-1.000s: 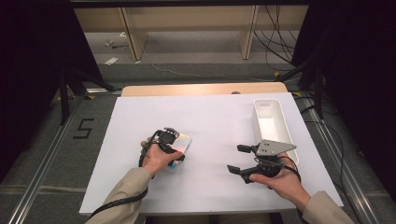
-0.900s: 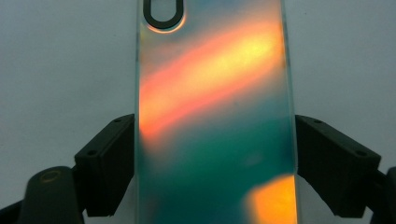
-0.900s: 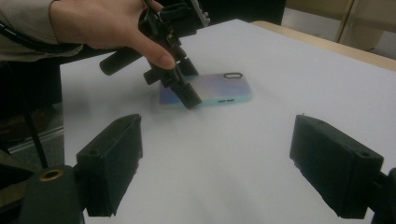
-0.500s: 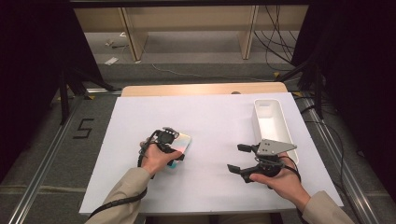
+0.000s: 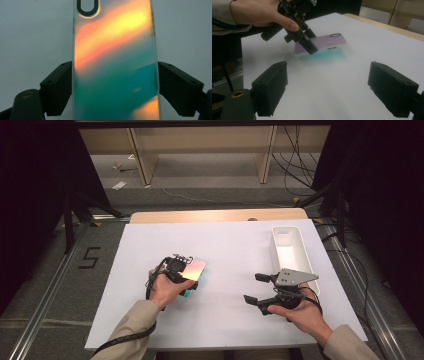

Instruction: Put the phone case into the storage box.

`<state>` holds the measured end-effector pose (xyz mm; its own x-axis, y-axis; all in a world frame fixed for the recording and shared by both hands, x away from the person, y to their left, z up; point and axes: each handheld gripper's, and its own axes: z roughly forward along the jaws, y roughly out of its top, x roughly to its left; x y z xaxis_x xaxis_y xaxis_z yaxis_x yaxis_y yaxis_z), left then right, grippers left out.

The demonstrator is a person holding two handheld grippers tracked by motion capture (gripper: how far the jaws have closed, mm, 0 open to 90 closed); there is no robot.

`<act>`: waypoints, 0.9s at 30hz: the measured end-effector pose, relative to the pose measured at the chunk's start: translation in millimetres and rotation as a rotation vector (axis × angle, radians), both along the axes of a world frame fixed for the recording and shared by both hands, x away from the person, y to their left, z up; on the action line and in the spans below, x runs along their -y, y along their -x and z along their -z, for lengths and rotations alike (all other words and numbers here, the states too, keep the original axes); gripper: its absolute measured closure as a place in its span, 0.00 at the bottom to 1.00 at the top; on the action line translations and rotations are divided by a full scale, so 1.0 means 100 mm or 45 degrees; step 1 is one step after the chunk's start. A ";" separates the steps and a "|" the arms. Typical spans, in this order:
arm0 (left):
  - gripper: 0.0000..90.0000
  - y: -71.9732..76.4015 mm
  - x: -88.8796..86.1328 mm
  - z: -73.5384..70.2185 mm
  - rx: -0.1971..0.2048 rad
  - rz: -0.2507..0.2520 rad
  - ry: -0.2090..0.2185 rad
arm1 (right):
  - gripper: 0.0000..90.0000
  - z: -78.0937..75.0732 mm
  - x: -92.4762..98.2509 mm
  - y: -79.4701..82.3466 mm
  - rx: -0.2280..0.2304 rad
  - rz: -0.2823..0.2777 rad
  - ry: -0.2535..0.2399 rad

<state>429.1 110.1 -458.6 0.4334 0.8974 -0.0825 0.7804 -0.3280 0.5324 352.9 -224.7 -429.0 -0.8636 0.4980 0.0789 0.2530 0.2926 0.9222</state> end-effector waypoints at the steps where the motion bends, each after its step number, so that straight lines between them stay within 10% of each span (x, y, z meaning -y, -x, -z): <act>1: 0.19 0.00 0.00 -0.01 0.007 0.001 0.006 | 0.19 0.00 0.00 0.00 0.000 0.002 0.000; 27: 0.19 0.23 0.02 -0.19 0.196 0.090 0.118 | 0.14 -0.04 -0.01 -0.05 0.031 0.061 -0.017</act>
<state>406.4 107.7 -440.0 0.5087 0.8561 -0.0912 0.6644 -0.3230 0.6739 357.9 -223.6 -424.6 -0.8403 0.5382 0.0652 0.2442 0.2683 0.9319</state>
